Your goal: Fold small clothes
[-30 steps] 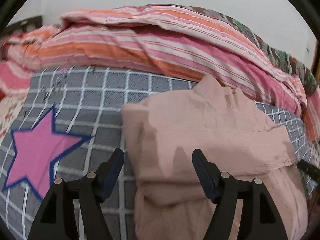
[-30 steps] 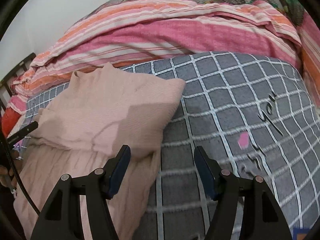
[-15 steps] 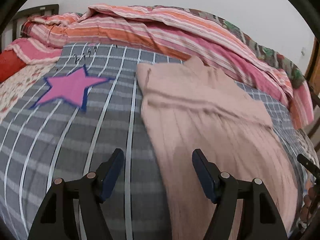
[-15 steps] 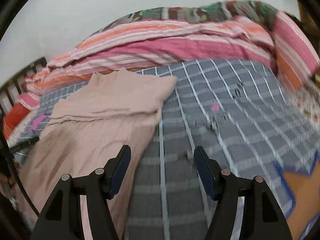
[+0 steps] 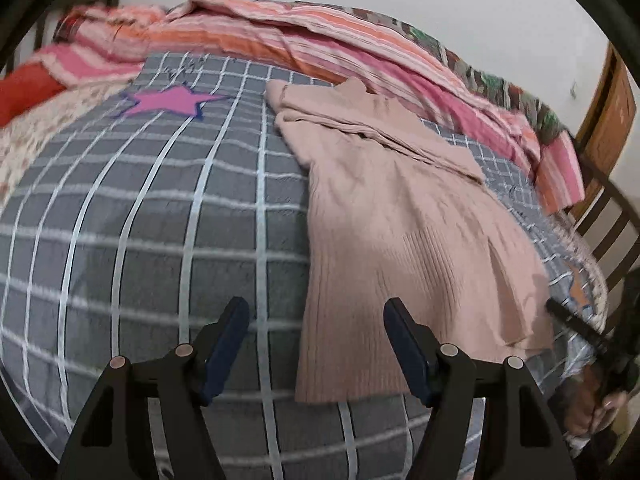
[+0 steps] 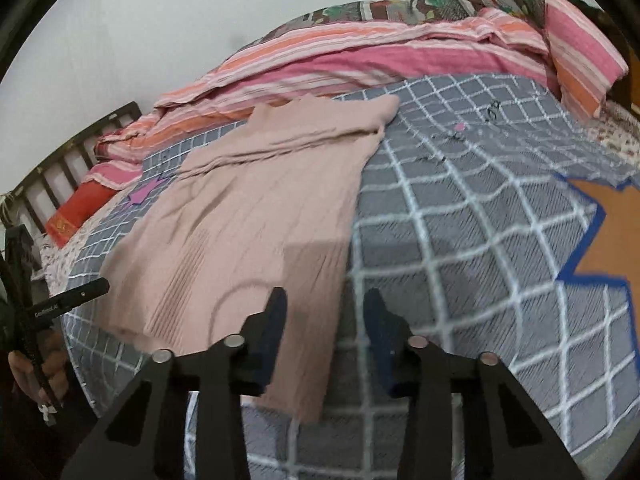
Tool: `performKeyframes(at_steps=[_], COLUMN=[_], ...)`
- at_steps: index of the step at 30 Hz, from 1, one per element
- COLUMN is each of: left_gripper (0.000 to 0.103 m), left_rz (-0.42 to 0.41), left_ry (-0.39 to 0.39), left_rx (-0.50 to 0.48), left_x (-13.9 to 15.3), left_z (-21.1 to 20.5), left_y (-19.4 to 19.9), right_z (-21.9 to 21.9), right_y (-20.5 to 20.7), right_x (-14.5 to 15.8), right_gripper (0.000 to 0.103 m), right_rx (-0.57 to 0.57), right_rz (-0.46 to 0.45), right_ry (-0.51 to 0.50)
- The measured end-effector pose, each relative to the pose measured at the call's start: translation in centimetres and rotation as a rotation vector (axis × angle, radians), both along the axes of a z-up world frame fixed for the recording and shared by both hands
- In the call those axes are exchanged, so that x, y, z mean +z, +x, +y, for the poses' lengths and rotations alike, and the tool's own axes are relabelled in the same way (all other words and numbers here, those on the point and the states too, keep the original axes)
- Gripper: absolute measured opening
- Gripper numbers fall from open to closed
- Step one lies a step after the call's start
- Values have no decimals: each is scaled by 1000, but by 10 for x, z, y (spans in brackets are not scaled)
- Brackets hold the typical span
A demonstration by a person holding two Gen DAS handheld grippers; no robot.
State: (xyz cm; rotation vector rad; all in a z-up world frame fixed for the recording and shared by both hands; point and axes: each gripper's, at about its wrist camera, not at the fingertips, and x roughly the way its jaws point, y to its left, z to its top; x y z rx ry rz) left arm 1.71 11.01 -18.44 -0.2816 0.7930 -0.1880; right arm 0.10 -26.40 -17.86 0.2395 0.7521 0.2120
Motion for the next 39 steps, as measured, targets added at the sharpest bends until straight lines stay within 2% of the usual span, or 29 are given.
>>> performKeyframes(at_steps=[7,10,11,12,13,14,17,20,24,27,31,35,39], left_gripper=[50,45,38,26,19,7,6,6,7,7,11,17,19], left_rz=[9,5,0,-2,0,2,-44,-78,-35,1,38,41,31], left_ry=[-86,-75,-74,-79,-93,-108,-120,-160,-156,-158,-171,-163,-138], left_rx=[-3,-7,-10,-14,-21,-29,-15,-2,-19,-41,-64,-58,-39], left_x=[-14,-18,-18,-18,-17,-17,-7,4,-6,-18,-29,-32,-32], left_z=[6,-4,-7,-9,-10,-10,-1,21,30,21,13,6,-2], left_y=[-2,0,0,1,2,3,1,-5,-8,-8,-10,-9,-8], right_z=[13,17,17,16,16,15,13,-7,-26,-16,-13,-16,-14], right_y=[-2,4,6,9,11,12,10,-5,-5,-4,-4,1,2], right_x=[-7,-8,-9,-10,-9,-9,0,18,9,-2,-1,-1,-5], right_gripper=[32,32,32,30,22,10,6,4,4,4,8,25,25], right_rx=[12,15,12,6,5,12,37,-13,-31,-13,1,-37,-30], right_rz=[19,27,30,33,32,30,-5,-82,-15,25,37,14,-14], right_ry=[-19,-16,-7,4,16,25,29,23,49,-25,-16,-25,-10])
